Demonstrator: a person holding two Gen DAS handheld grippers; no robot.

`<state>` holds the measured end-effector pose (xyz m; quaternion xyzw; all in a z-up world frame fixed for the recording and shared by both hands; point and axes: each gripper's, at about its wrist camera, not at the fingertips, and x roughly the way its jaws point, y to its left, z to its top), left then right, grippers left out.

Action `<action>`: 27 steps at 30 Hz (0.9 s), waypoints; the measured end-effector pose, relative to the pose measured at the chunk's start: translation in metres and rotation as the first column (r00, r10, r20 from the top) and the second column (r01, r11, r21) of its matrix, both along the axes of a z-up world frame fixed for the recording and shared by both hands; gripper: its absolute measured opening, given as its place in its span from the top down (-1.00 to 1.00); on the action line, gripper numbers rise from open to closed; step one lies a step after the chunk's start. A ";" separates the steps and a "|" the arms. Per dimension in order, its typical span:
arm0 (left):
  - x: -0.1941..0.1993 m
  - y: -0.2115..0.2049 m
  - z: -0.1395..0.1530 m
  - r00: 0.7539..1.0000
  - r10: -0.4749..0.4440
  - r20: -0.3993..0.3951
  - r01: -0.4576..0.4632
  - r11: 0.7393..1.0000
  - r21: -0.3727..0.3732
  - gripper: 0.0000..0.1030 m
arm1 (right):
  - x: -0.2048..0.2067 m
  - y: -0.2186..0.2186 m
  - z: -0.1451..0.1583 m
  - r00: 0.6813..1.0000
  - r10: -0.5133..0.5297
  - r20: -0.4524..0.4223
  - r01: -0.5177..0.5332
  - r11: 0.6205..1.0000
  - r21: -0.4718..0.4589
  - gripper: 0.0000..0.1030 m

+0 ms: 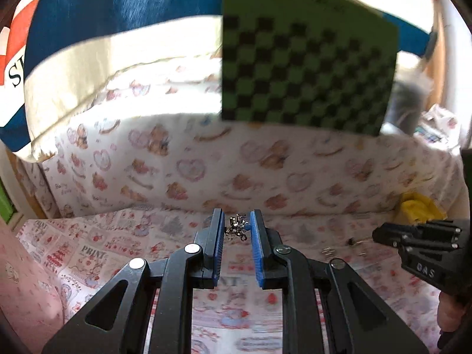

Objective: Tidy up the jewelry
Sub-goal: 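Grasp a silver ring with the right tool while the left tool holds the charm, then carry both pieces over the gold box and open both tools to drop them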

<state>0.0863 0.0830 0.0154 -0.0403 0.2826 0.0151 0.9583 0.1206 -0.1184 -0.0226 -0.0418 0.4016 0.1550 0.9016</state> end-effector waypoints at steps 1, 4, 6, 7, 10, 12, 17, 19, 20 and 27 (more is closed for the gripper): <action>-0.003 0.000 0.003 1.000 0.002 0.010 -0.001 1.000 -0.017 0.68 | -0.009 -0.007 0.005 1.000 0.002 0.016 -0.002 1.000 0.019 0.77; -0.007 0.001 0.011 0.999 0.009 0.038 -0.008 1.000 -0.012 0.68 | -0.030 -0.021 0.016 0.998 0.024 0.065 -0.029 0.997 0.066 0.77; -0.010 0.001 0.015 0.998 0.016 0.053 -0.015 1.000 -0.011 0.68 | -0.039 -0.031 0.024 0.994 0.027 0.107 -0.035 0.997 0.074 0.77; -0.012 0.001 0.018 0.998 0.013 0.061 -0.012 1.000 -0.020 0.68 | -0.044 -0.034 0.026 0.991 0.026 0.128 -0.037 0.996 0.080 0.77; -0.018 -0.001 0.024 0.996 0.007 0.084 -0.005 1.000 -0.023 0.68 | -0.052 -0.056 0.042 0.982 0.023 0.187 -0.044 0.993 0.109 0.77; -0.022 -0.005 0.027 0.995 -0.002 0.102 0.003 1.000 -0.009 0.68 | -0.053 -0.074 0.047 0.979 0.006 0.203 -0.043 0.983 0.176 0.77; -0.041 -0.017 0.043 0.986 -0.008 0.169 0.006 1.000 0.016 0.68 | -0.051 -0.122 0.066 0.975 -0.055 0.213 -0.015 0.950 0.312 0.77; -0.044 -0.029 0.052 0.981 -0.017 0.194 0.014 1.000 0.016 0.68 | -0.049 -0.134 0.066 0.972 -0.082 0.220 0.002 0.939 0.343 0.77; -0.043 -0.036 0.056 0.980 -0.025 0.198 0.022 1.000 0.019 0.68 | -0.047 -0.143 0.066 0.973 -0.096 0.211 0.011 0.929 0.370 0.77; -0.008 -0.130 0.068 0.964 -0.204 0.172 0.194 0.978 0.074 0.68 | -0.030 -0.178 0.054 0.940 -0.258 0.222 0.173 0.924 0.342 0.77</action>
